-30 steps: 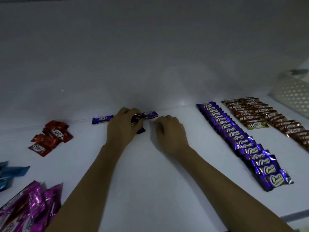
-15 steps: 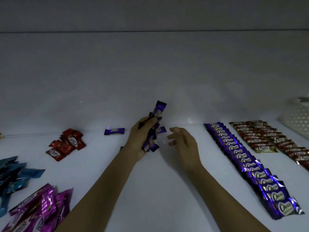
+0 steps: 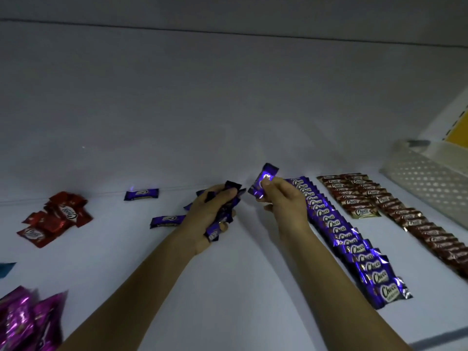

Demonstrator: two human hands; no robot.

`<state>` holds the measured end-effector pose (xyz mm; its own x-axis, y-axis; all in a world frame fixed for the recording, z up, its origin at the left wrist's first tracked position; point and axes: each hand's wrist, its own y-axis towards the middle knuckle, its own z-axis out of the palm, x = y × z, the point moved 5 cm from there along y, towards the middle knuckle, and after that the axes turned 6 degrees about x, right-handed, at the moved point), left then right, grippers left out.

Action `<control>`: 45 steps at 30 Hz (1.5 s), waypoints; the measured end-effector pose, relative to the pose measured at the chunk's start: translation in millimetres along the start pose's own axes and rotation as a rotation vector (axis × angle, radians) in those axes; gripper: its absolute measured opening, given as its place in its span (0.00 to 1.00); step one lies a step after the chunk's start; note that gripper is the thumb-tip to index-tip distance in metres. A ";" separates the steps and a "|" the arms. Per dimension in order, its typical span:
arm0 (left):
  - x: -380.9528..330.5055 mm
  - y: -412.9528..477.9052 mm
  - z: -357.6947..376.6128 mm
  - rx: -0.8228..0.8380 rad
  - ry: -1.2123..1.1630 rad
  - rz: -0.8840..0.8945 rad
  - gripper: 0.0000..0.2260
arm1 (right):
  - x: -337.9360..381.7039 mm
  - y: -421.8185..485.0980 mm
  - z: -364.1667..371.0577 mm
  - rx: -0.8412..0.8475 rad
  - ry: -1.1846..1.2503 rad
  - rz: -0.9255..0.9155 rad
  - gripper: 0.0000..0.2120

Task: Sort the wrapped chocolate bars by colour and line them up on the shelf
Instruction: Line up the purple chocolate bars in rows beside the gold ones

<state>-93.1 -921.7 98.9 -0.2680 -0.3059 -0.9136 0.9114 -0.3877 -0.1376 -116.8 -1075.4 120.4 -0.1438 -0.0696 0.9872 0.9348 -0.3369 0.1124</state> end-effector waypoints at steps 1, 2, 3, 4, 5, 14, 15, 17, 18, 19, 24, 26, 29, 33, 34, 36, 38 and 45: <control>-0.1 0.4 -0.8 -0.006 -0.017 0.024 0.04 | 1.5 2.0 -5.2 -0.018 -0.103 -0.068 0.06; -1.2 0.4 -1.2 -0.011 -0.032 0.058 0.04 | 3.4 4.6 -10.1 -0.025 -0.309 -0.167 0.04; -2.2 0.7 -1.0 -0.012 -0.047 0.095 0.04 | 4.5 6.7 -13.5 -0.019 -0.627 -0.269 0.05; -3.1 0.5 0.0 -0.010 -0.063 0.127 0.04 | 4.1 7.1 -12.8 0.016 -0.965 -0.342 0.07; -2.7 0.7 0.8 -0.010 -0.071 0.150 0.04 | -0.9 6.6 -10.7 0.097 -1.217 -0.369 0.08; 2.7 8.0 3.4 -0.025 -0.119 0.125 0.03 | 46.3 15.8 -43.4 0.307 -1.333 -0.307 0.15; 3.3 8.1 3.2 -0.021 -0.128 0.114 0.03 | 46.4 11.8 -36.6 0.389 -1.387 -0.298 0.14; 3.0 7.2 4.0 -0.015 -0.141 0.100 0.03 | 37.3 -6.8 -16.3 0.546 -1.539 -0.332 0.16; 2.4 6.5 4.6 -0.012 -0.143 0.098 0.03 | 30.1 -18.7 -5.7 0.597 -1.621 -0.393 0.19; 2.1 6.6 4.8 -0.010 -0.143 0.101 0.03 | 22.2 -28.5 3.5 0.630 -1.682 -0.443 0.23; 1.2 5.4 4.3 0.002 -0.139 0.116 0.07 | -5.2 -16.0 20.7 0.644 -1.716 -0.360 0.28; 1.8 4.9 2.9 -0.005 -0.144 0.112 0.06 | -4.1 -6.0 20.4 0.691 -1.647 -0.369 0.23; 2.7 5.5 1.9 -0.019 -0.149 0.101 0.03 | 8.6 11.8 4.5 0.634 -1.532 -0.370 0.16; 2.4 6.4 3.0 -0.029 -0.158 0.095 0.03 | 19.2 30.6 -9.4 0.485 -1.495 -0.341 0.11; 2.0 6.1 3.4 -0.033 -0.163 0.094 0.03 | 18.1 30.7 -6.4 0.465 -1.495 -0.349 0.12; 1.7 5.1 3.4 -0.032 -0.172 0.098 0.03 | 8.8 28.7 4.2 0.472 -1.564 -0.382 0.14; 1.3 4.8 2.7 -0.027 -0.172 0.101 0.03 | 1.1 27.5 13.8 0.476 -1.656 -0.431 0.12; 0.9 4.3 1.3 -0.034 -0.168 0.099 0.04 | 2.6 17.9 20.9 0.414 -1.789 -0.474 0.15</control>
<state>-89.8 -924.8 98.0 -0.2223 -0.4828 -0.8471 0.9453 -0.3195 -0.0660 -93.7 -1062.0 127.3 -0.1712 0.9609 -0.2174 0.9723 0.2005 0.1204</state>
